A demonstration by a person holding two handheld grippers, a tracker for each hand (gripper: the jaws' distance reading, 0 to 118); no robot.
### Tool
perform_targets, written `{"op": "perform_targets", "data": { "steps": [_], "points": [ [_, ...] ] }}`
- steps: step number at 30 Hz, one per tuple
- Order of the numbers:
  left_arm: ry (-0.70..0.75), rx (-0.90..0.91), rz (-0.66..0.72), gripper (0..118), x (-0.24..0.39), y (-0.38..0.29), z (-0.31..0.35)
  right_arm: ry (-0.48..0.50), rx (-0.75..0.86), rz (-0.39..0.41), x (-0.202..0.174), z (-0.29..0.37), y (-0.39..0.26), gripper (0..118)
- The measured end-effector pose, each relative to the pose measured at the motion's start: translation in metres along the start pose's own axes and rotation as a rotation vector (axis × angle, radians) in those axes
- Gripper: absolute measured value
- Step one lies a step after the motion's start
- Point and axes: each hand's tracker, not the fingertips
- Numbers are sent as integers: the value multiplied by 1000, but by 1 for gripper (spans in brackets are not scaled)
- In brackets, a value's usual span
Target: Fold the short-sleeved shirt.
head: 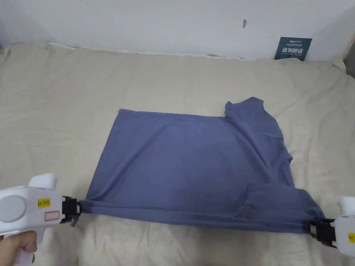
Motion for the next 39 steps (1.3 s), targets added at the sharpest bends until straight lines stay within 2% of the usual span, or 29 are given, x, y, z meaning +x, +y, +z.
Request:
{"op": "perform_targets", "data": {
  "steps": [6,11,23,24,25,26,27,28,29,30,32,33,34,35,36,37,38,39],
  "points": [
    [-11,63,-17,0,15,60,-8,-11,42,14,-16,-7,58,8],
    [11,66,-49,0,29,109,-35,-50,16,65,-28,-37,108,8],
    [50,2,-17,0,43,167,-118,-86,-71,6,-25,-109,183,8],
    [52,-4,-11,0,43,169,-124,-80,-75,-11,-24,-111,186,10],
    [53,-7,-11,3,42,171,-128,-79,-73,-30,-23,-113,187,19],
    [60,3,-12,19,41,172,-129,-100,-56,-47,-22,-114,187,41],
    [71,16,-13,57,41,172,-131,-147,-28,-69,-20,-114,188,74],
    [78,23,-13,115,39,172,-132,-166,2,-84,-17,-109,183,107],
    [87,31,-13,116,36,171,-132,-160,47,-100,-14,-103,177,111],
    [-46,449,-45,112,43,199,-129,-142,101,-109,-12,-93,169,111],
    [-41,380,-38,113,38,198,-130,-144,105,-119,-9,-83,157,111],
    [70,121,16,113,28,177,-131,-136,96,-127,-6,-79,146,111],
    [90,108,3,113,17,157,-108,-126,86,-119,-3,-74,131,106],
    [107,68,-13,102,13,150,-104,-121,74,-112,-3,-70,124,85],
    [91,100,-17,69,10,142,-98,-118,94,-101,-10,-67,115,41],
    [40,103,-41,0,9,138,-97,-111,90,-98,-12,-69,107,0],
    [33,69,-35,0,2,125,-92,-172,84,-124,-13,-67,99,0],
    [43,89,-24,0,-2,116,-92,-128,63,-126,-9,-67,91,0]
  ]
}}
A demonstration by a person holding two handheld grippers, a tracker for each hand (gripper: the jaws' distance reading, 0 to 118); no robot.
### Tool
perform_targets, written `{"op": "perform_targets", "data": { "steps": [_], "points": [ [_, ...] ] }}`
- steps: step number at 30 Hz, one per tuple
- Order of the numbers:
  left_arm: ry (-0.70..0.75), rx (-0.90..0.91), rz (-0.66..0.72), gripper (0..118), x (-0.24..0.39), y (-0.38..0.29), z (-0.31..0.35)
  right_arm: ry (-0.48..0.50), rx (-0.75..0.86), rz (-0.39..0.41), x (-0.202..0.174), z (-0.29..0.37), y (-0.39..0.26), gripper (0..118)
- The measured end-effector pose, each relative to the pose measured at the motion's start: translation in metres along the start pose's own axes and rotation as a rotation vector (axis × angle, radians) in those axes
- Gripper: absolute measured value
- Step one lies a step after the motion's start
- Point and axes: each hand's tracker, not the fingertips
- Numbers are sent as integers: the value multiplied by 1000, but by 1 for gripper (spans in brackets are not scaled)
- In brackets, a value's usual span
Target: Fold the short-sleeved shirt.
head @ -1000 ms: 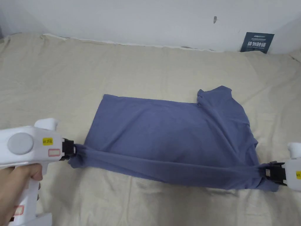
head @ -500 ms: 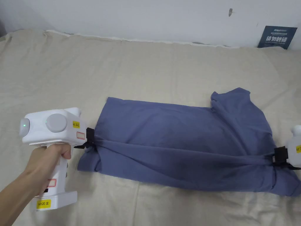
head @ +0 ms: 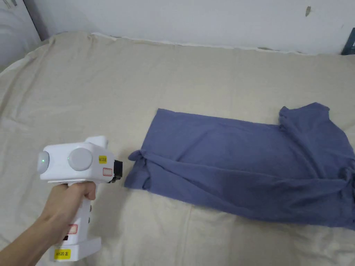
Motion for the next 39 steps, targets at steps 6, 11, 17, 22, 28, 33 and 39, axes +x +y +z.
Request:
{"op": "perform_targets", "data": {
  "steps": [6,11,17,22,28,33,39],
  "points": [
    [67,-52,-18,117,10,-1,-1,50,-40,11,0,3,-18,0],
    [32,-45,-41,113,29,4,-12,54,-35,27,6,-3,-19,0],
    [11,-83,-30,4,42,-5,-17,42,-25,34,4,-8,-10,0],
    [51,-147,-75,1,35,-3,-18,28,-28,30,23,-20,2,0],
    [12,-153,-37,1,36,-6,-15,77,4,-49,19,-31,7,118],
    [16,-151,-34,1,37,-5,-19,50,-130,2,-12,-46,11,87],
    [24,-160,-64,1,33,-4,-15,154,-95,-41,-4,-28,-4,13]
  ]
}}
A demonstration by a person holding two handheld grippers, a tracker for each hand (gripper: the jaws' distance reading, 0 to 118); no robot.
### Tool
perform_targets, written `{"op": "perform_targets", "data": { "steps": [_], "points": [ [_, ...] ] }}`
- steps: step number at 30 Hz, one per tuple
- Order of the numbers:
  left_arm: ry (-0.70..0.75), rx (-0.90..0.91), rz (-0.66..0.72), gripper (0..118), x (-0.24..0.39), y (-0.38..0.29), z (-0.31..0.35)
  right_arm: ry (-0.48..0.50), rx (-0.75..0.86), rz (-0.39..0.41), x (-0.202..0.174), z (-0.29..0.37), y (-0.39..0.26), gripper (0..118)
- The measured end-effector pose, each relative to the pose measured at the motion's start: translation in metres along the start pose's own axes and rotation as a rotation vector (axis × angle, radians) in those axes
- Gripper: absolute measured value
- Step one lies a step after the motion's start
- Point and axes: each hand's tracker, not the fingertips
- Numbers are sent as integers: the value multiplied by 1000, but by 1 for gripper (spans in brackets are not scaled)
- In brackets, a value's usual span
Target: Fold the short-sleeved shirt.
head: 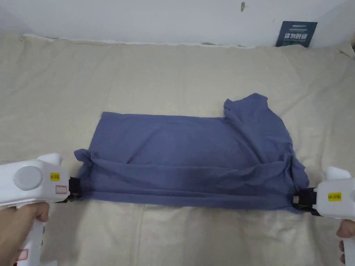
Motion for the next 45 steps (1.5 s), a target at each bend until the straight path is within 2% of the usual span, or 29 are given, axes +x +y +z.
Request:
{"op": "perform_targets", "data": {
  "steps": [2,5,11,20,24,26,27,28,29,30,31,32,34,36,37,38,39,40,41,43,45],
  "points": [
    [-5,3,-9,1,-2,-2,8,17,-7,-7,9,9,2,13],
    [-15,11,-8,1,-6,-10,24,82,-18,-75,19,27,-4,13],
    [-46,-8,-14,1,-15,-62,60,59,-41,-20,27,59,-44,13],
    [-60,-4,25,1,-32,-159,96,53,-79,-11,42,85,-122,13],
    [-69,-1,32,1,-38,-176,97,61,-94,-13,51,82,-135,13],
    [-71,-17,51,1,-39,-178,96,59,-105,-12,55,76,-135,18],
    [-78,-14,65,6,-39,-178,96,57,-100,-16,56,75,-134,30],
    [-89,0,54,41,-39,-177,96,42,-92,-20,56,75,-134,64],
    [-88,12,46,89,-38,-176,97,7,-76,-14,56,76,-134,90],
    [-50,27,31,114,-36,-173,98,-54,-43,5,56,79,-133,103],
    [6,31,10,118,-39,-170,100,-76,-3,22,58,84,-132,106],
    [-38,103,8,118,-42,-163,108,-75,33,38,60,91,-130,106],
    [10,88,-8,114,-49,-150,128,-115,70,68,47,110,-129,108],
    [13,106,-19,114,-38,-139,128,-106,64,80,47,117,-118,107],
    [14,113,-36,113,-33,-128,130,-107,86,79,49,116,-111,101],
    [16,122,-52,108,-28,-119,131,-91,125,67,49,118,-104,81],
    [-13,168,-67,87,-23,-109,133,-79,140,60,48,117,-94,42],
    [-42,187,-68,25,-27,-90,121,-98,154,29,45,114,-84,0],
    [-36,156,-53,0,-24,-80,115,-110,183,-6,41,113,-78,0],
    [-41,170,-15,0,-21,-46,96,-50,126,26,32,96,-54,0],
    [-57,177,29,0,-8,-16,83,-59,127,29,20,85,-38,0]
  ]
}}
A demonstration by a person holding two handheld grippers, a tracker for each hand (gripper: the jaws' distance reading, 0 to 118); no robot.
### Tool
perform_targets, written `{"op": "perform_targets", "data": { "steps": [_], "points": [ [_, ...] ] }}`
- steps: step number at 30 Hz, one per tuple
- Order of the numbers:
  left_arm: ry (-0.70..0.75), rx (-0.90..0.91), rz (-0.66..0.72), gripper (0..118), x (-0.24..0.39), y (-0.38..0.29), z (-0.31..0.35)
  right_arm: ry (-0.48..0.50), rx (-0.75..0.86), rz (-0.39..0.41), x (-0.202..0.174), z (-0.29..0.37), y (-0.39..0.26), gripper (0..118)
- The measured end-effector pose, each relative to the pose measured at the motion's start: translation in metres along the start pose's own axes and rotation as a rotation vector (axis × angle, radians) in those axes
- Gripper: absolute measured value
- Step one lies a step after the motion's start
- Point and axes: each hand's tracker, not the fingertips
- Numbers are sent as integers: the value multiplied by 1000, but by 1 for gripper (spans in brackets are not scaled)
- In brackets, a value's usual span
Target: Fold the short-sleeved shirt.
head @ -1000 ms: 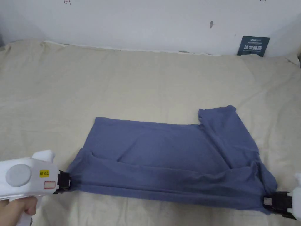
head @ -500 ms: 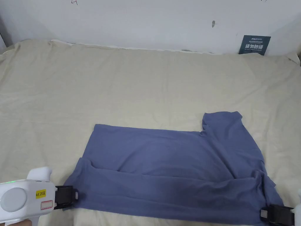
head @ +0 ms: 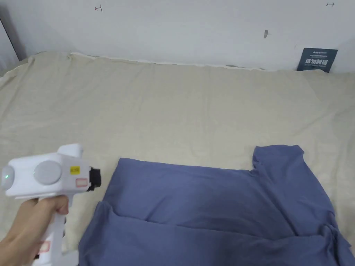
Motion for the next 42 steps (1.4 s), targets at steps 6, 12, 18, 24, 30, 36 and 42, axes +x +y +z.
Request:
{"op": "perform_targets", "data": {
  "steps": [6,12,18,24,30,36,42],
  "points": [
    [68,-8,-66,113,32,64,-101,-6,-23,70,-25,-44,39,0],
    [138,-150,-133,106,23,68,-153,-11,-21,96,-25,-75,66,0],
    [129,-143,-171,54,17,52,-151,-41,-40,109,-17,-95,89,0],
    [135,-101,-193,4,18,71,-136,-52,-43,136,-8,-98,108,0],
    [129,-142,-162,4,20,68,-142,-101,-59,119,3,-109,129,0],
    [137,-148,-147,4,26,68,-143,-66,-144,111,6,-129,141,113],
    [128,-132,-145,4,26,65,-144,-25,-212,180,-1,-166,136,118]
  ]
}}
